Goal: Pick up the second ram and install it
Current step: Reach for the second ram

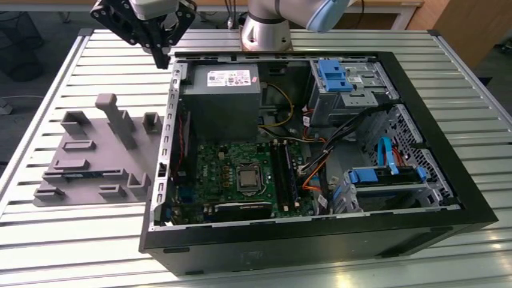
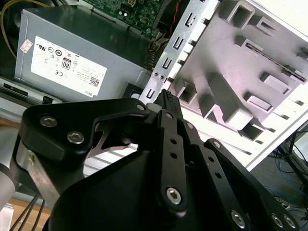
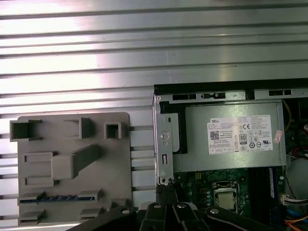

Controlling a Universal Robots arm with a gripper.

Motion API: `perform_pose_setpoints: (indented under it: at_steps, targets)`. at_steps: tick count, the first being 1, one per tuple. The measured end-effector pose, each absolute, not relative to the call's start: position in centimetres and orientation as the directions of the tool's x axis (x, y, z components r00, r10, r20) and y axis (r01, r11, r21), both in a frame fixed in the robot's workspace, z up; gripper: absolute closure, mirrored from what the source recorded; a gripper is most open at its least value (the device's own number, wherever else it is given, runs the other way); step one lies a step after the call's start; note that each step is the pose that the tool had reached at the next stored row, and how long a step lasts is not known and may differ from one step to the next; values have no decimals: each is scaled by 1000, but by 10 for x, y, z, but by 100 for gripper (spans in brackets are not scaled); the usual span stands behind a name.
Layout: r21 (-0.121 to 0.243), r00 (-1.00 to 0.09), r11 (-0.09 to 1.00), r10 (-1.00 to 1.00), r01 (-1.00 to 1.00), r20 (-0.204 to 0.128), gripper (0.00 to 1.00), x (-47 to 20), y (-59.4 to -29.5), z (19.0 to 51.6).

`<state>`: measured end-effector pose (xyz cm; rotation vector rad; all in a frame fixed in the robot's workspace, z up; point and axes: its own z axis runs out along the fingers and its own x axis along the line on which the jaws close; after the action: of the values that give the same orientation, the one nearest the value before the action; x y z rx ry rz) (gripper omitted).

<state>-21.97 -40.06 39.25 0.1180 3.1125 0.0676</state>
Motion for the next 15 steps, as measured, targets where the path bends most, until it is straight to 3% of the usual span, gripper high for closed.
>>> perform_pose_setpoints:
  at_steps: [15]
  targets:
    - [44, -997, 996, 76, 75, -25, 89, -234, -407, 392]
